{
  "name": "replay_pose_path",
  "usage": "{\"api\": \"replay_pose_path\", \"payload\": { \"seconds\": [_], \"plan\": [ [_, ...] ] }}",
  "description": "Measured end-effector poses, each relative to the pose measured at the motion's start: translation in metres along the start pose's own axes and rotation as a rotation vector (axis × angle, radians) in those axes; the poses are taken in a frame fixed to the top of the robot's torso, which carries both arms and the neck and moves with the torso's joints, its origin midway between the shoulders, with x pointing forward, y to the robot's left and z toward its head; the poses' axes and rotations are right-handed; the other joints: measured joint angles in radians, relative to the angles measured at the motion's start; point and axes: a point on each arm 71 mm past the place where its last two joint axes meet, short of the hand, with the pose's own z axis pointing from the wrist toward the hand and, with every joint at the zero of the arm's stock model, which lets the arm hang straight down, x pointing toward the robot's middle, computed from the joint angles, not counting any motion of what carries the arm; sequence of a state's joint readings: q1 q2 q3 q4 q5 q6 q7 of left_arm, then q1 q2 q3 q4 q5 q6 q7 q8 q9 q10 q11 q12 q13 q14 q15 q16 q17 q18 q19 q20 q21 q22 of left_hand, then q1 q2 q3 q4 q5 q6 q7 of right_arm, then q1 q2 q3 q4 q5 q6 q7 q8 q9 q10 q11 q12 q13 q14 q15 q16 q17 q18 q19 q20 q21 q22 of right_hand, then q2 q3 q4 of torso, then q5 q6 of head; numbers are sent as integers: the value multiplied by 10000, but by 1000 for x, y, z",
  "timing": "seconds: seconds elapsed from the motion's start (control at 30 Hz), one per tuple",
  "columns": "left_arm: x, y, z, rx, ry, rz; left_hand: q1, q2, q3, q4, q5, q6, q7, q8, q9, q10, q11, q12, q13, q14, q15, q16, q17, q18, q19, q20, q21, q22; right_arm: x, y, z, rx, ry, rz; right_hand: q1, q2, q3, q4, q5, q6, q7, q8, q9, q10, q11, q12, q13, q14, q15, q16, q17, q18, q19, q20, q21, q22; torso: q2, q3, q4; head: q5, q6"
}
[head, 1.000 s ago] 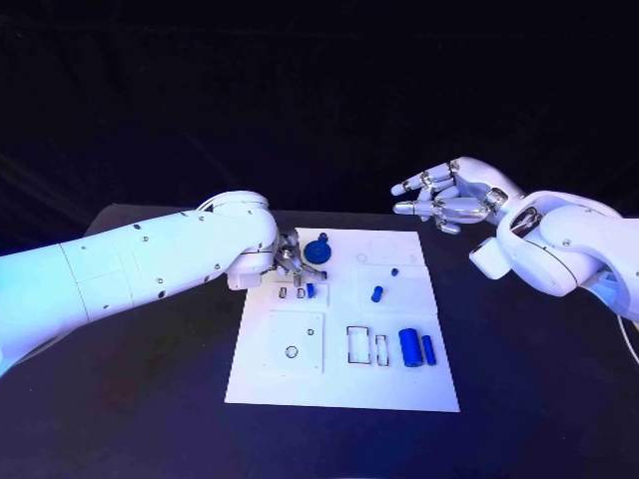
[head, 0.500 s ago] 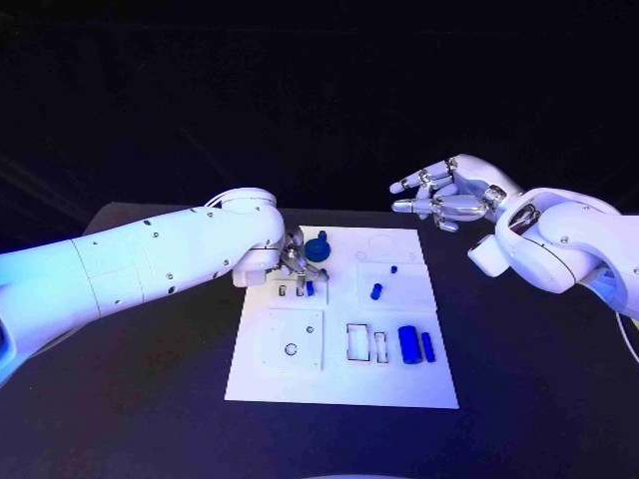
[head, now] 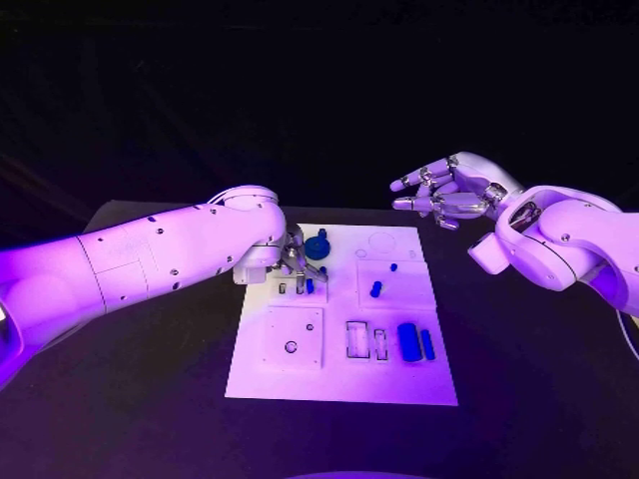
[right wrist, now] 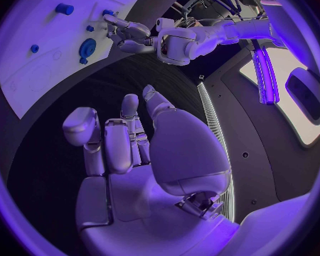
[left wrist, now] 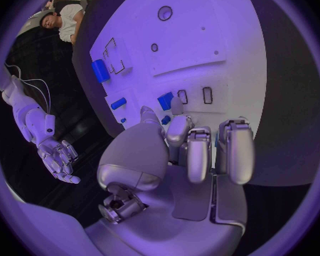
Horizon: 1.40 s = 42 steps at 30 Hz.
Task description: Assemble the parts on the task board
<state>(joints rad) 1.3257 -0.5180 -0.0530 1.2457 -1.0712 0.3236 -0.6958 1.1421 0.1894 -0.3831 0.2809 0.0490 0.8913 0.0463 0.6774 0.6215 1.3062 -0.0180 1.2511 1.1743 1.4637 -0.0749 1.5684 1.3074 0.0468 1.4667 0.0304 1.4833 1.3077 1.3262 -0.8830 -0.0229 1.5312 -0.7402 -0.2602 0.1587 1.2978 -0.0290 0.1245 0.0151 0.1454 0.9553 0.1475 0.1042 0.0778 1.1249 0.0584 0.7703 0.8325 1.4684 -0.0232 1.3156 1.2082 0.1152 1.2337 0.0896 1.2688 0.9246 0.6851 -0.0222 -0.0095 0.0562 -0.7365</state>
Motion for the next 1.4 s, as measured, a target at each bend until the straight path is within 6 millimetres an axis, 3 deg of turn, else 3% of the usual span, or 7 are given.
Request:
{"api": "replay_pose_path", "payload": {
  "seconds": [0.4,1.17,1.4],
  "plan": [
    [1,-1,0,16,70,18,125,31,27,-27,0,-94,19,39,111,-74,-3,-89,-83,0,0,0,-1,0,0,0,0,-1,1,0,1,29,28,-1,0,0,0,0,39,0,0,0,0,0,0,-51,-27,0,0,0,1,0,0,0,0,-1,-4,19,-6,0,-49],
    [4,-4,3,21,266,25,452,103,156,-265,0,-180,35,144,321,-145,-1,-88,-95,0,1,0,6,0,0,1,0,-2,3,-1,2,179,125,9,79,79,0,0,77,23,22,-1,1,1,1,-91,-72,0,0,0,2,0,1,0,1,9,-18,22,-12,-5,-126],
    [4,-4,4,19,274,11,1094,463,620,-729,0,-254,33,200,506,-145,-1,-128,-95,0,1,0,6,-1,0,1,-42,-3,4,-2,2,215,164,13,78,79,0,0,77,23,22,-1,2,2,1,-91,-71,0,0,0,2,0,1,0,1,9,-19,25,-16,-1,-153]
  ]
}}
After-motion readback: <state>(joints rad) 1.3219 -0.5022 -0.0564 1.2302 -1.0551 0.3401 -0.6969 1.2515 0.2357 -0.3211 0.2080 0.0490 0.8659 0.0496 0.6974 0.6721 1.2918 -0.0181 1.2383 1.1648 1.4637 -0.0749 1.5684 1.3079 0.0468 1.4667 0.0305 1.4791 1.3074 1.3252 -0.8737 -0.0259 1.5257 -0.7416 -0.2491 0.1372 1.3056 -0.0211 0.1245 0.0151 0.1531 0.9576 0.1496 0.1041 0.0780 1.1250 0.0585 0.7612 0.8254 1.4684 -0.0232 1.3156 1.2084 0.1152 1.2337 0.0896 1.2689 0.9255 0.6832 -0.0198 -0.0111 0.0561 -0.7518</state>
